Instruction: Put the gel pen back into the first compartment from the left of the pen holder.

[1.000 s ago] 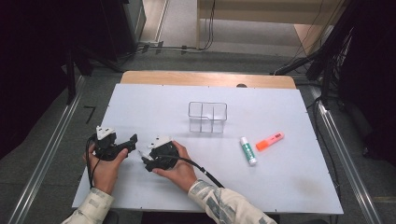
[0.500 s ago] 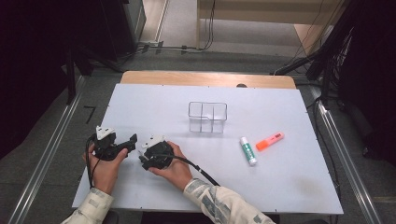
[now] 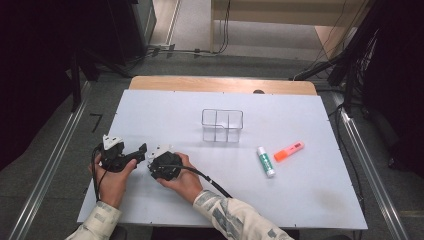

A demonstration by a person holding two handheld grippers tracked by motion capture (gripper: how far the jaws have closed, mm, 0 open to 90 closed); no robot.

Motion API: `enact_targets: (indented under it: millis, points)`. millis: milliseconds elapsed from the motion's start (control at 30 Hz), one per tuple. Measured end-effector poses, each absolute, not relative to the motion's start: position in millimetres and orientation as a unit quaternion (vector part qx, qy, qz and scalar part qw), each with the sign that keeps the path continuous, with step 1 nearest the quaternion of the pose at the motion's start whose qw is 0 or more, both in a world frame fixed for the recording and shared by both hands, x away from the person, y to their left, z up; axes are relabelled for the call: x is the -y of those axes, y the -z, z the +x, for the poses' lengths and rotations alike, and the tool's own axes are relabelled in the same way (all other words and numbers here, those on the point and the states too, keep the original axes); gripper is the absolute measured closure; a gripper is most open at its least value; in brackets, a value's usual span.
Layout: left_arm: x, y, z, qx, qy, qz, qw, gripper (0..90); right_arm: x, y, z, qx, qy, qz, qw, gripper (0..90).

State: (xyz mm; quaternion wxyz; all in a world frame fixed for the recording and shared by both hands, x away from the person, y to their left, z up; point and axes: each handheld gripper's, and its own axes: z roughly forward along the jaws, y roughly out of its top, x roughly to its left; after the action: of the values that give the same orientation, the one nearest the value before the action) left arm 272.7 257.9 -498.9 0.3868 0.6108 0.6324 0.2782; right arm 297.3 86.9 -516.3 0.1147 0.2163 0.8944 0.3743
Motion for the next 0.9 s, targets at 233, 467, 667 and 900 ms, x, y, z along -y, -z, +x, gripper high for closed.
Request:
enact_targets:
  millis: [233,467,667,900]
  points:
    - [-257.8,498.9,272.6,-0.633,-0.278,0.610,0.387,17.0,-85.4,514.7,297.3,-0.896,-0.370,0.219,0.109,76.9]
    - [-257.9,499.0,272.8,-0.632,-0.278,0.611,0.387,17.0,-84.3,513.9,297.1,-0.896,-0.370,0.225,0.101,78.6]
    - [-257.9,499.0,272.8,-0.632,-0.278,0.610,0.388,17.0,-81.9,513.3,296.7,-0.898,-0.368,0.219,0.103,79.0]
    - [-257.9,499.0,272.7,-0.633,-0.277,0.610,0.389,17.0,-75.3,511.3,298.0,-0.895,-0.372,0.222,0.104,79.1]
